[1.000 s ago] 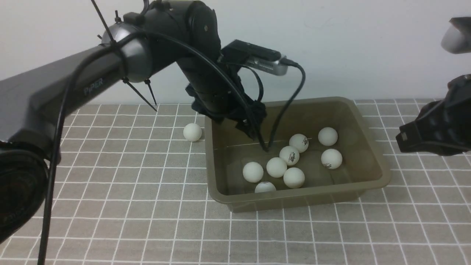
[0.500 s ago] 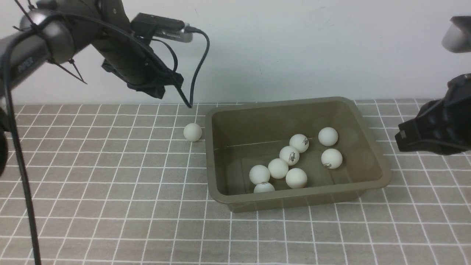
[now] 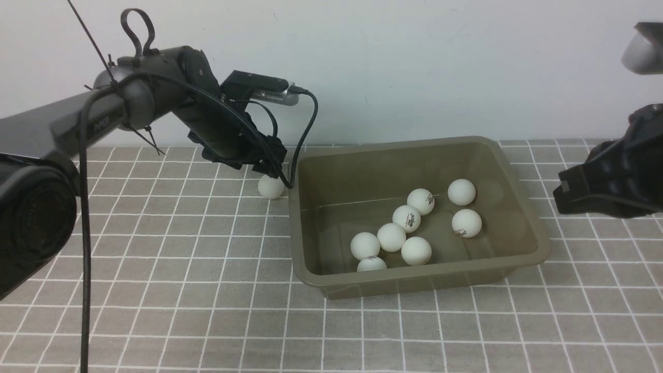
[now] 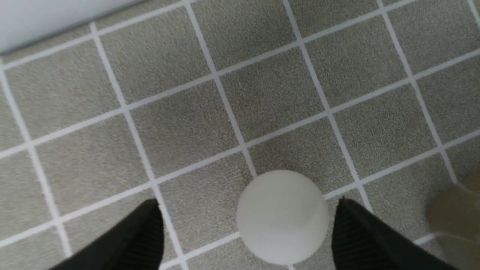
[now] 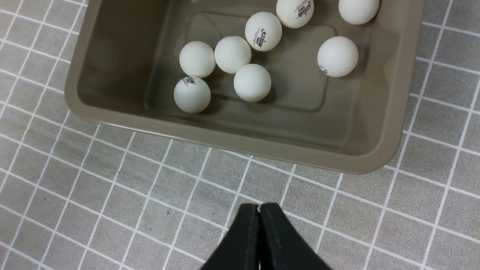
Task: Put the table tennis balls into the box on the grey coffee tablecloth.
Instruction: 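Reach for and grasp a ping pong ball on the table beside the basket, then drop the ball into the bin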
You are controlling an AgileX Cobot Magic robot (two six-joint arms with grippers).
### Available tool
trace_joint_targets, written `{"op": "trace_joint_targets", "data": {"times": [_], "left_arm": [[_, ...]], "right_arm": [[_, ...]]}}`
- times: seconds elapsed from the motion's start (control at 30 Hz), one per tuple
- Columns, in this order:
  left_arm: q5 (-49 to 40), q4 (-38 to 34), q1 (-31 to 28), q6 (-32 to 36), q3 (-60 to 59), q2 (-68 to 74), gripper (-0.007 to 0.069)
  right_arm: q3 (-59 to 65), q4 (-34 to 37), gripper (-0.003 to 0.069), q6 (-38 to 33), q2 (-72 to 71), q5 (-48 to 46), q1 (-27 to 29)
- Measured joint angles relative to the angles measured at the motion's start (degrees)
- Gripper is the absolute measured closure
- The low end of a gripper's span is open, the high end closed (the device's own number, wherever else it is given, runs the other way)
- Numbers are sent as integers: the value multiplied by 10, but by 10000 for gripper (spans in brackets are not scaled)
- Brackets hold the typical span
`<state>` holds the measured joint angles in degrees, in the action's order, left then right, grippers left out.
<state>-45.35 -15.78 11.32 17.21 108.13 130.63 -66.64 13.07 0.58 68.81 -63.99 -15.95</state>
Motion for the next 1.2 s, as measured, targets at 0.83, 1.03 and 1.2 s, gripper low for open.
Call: {"op": "trace_joint_targets", "data": {"times": [0.83,1.03,1.2], "left_arm": [[-125,33,0,-45,79,-7,279],[-235,5,12,-47,118,-129,279],[-255,-16,64,-29,121,-162,279]], "right_arm": [[0,-1,673,-6,0,0,0],[0,-20,673,3,0,-8,0],[0,-79,673,43,-4,-21,0]]}}
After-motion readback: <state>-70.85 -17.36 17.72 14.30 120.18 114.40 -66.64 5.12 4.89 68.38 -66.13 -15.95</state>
